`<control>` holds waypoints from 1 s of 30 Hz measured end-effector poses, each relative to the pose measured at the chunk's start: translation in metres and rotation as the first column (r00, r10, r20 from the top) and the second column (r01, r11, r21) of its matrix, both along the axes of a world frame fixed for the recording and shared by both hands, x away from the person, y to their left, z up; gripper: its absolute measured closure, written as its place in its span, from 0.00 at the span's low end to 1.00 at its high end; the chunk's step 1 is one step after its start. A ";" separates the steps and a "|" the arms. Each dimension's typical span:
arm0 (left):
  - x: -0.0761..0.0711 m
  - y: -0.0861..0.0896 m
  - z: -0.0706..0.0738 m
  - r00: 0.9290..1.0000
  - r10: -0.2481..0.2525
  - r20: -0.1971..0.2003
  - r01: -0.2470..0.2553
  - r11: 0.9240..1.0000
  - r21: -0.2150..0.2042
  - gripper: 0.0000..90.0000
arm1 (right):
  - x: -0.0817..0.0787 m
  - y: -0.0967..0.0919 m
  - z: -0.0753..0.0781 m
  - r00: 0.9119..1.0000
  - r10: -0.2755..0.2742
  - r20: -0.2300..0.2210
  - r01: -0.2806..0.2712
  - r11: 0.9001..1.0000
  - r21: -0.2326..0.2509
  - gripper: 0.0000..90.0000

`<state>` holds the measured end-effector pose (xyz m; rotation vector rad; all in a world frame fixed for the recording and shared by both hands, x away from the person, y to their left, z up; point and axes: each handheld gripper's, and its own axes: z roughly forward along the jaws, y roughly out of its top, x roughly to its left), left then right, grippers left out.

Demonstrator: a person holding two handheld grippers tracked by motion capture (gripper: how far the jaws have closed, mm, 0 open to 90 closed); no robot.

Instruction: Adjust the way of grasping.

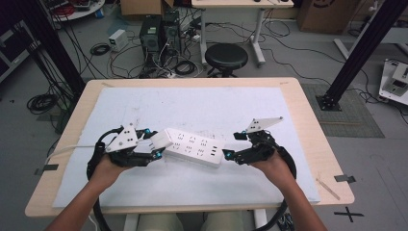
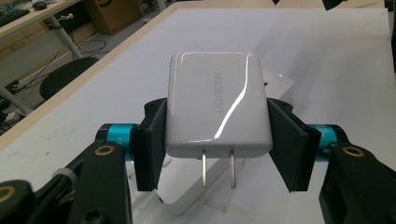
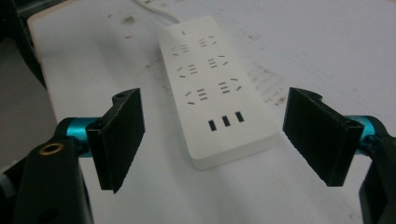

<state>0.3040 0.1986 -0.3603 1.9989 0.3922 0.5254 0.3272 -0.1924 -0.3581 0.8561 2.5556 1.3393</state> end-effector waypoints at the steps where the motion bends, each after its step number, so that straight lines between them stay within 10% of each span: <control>1: 0.000 -0.001 -0.001 1.000 -0.002 -0.005 0.002 1.000 -0.004 0.47 | -0.001 0.002 0.000 1.000 0.007 -0.001 -0.007 1.000 0.006 0.24; 30: -0.003 -0.043 -0.009 0.988 -0.146 0.043 0.143 0.987 0.067 0.47 | 0.007 0.041 -0.003 0.973 0.101 -0.207 -0.067 0.984 0.168 0.23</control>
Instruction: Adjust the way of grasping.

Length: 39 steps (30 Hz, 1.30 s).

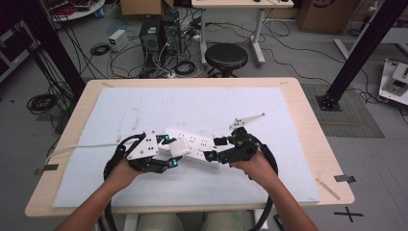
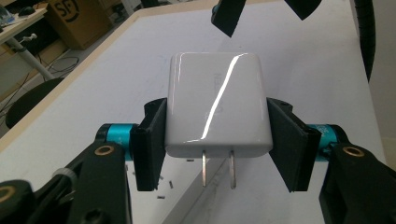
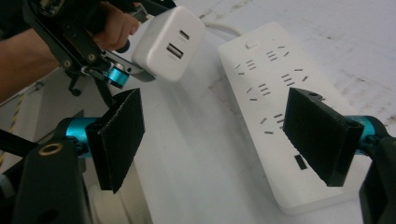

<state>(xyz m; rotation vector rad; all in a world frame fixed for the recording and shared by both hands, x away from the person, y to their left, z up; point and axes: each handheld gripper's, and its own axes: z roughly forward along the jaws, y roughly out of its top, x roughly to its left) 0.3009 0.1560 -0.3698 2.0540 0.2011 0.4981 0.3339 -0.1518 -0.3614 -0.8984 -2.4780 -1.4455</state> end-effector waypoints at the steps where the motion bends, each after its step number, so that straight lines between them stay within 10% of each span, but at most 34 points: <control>1: 0.000 -0.001 0.000 1.000 -0.004 -0.001 0.004 1.000 0.000 0.47 | 0.000 0.001 0.000 1.000 0.000 -0.005 0.000 1.000 0.001 0.23; 23: -0.006 -0.019 -0.001 0.997 -0.057 0.052 0.055 0.998 0.029 0.47 | 0.013 0.028 -0.008 0.971 0.097 -0.217 -0.074 0.991 0.109 0.23; 34: -0.008 -0.026 0.000 0.994 -0.091 0.068 0.089 0.995 0.032 0.47 | 0.018 0.038 -0.011 0.945 0.123 -0.302 -0.084 0.987 0.138 0.23; 39: -0.009 -0.028 0.001 0.992 -0.106 0.073 0.104 0.994 0.031 0.47 | 0.021 0.042 -0.014 0.919 0.145 -0.366 -0.089 0.982 0.164 0.27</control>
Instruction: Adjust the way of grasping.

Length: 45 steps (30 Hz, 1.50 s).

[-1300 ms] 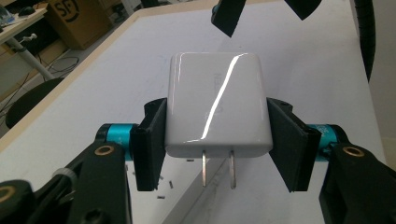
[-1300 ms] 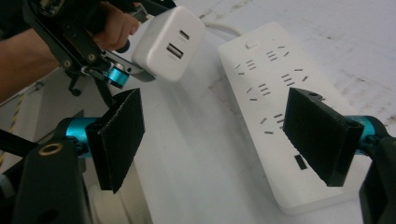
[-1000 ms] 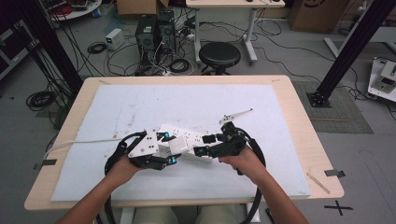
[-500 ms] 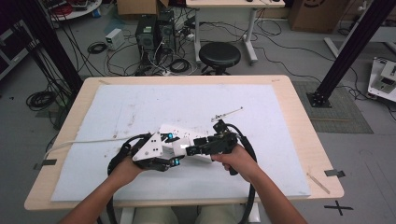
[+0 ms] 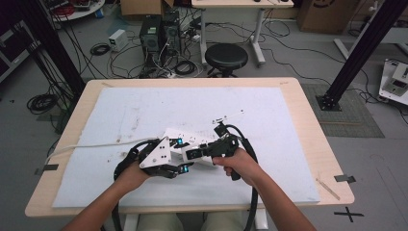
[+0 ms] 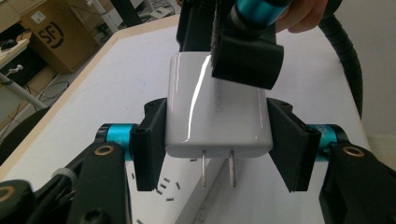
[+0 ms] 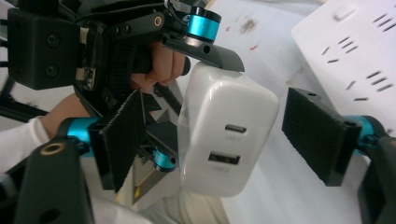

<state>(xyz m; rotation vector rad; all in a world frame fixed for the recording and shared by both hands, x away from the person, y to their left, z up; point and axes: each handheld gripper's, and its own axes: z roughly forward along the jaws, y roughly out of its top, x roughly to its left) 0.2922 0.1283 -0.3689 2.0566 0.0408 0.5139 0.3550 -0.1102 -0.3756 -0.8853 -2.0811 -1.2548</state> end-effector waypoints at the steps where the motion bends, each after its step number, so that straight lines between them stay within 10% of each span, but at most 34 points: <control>1: 0.000 0.000 0.000 1.000 -0.001 0.000 0.001 1.000 0.000 0.47 | 0.001 0.001 -0.001 1.000 0.002 -0.007 -0.002 1.000 0.011 0.28; 22: 0.001 -0.001 0.000 1.000 0.008 -0.014 -0.009 1.000 -0.014 0.46 | 0.006 -0.002 -0.008 0.993 0.020 -0.117 -0.016 0.999 0.037 0.68; 26: 0.005 0.002 -0.004 0.995 0.044 -0.084 -0.048 0.998 -0.043 0.27 | 0.005 -0.005 -0.007 0.998 0.001 -0.066 0.001 1.000 0.020 0.69; 35: 0.009 0.020 -0.013 0.976 0.129 -0.176 -0.149 0.983 -0.107 0.26 | 0.005 -0.024 0.000 0.996 -0.058 0.071 0.062 0.997 -0.054 0.70; 40: 0.011 0.029 -0.016 0.954 0.200 -0.221 -0.235 0.962 -0.143 0.26 | 0.003 -0.033 0.009 0.982 -0.071 0.174 0.092 0.989 -0.119 0.70; 45: 0.010 0.043 -0.018 0.931 0.275 -0.241 -0.318 0.933 -0.167 0.26 | -0.002 -0.037 0.019 0.951 -0.029 0.308 0.108 0.965 -0.241 0.70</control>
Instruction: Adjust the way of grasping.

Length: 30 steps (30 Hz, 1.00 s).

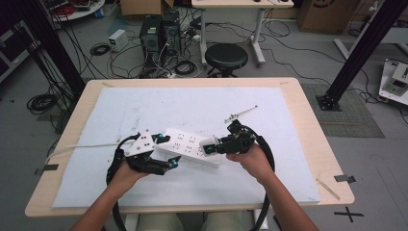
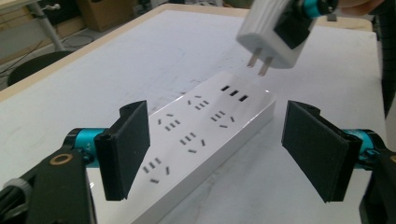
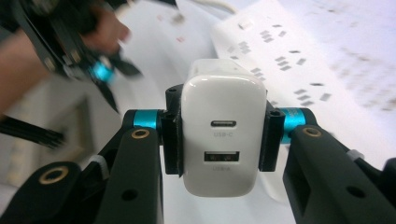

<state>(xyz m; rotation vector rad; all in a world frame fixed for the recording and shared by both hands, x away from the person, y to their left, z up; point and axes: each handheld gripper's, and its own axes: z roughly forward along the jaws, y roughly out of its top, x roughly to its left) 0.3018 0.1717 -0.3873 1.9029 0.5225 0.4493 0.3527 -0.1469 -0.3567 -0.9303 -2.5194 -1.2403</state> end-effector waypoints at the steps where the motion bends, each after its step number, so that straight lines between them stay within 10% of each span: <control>1: 0.000 0.003 0.000 1.000 0.018 -0.002 -0.018 1.000 -0.012 0.26 | -0.001 0.000 0.002 1.000 0.004 0.020 -0.003 1.000 -0.025 0.70; 15: -0.008 0.037 0.002 0.986 0.165 0.005 -0.164 0.983 -0.085 0.26 | -0.007 -0.011 0.004 0.988 0.045 0.151 -0.017 0.984 -0.177 0.70; 30: -0.021 0.058 0.006 0.973 0.229 0.009 -0.228 0.969 -0.094 0.26 | -0.012 -0.027 0.016 0.965 0.084 0.249 0.006 0.941 -0.339 0.70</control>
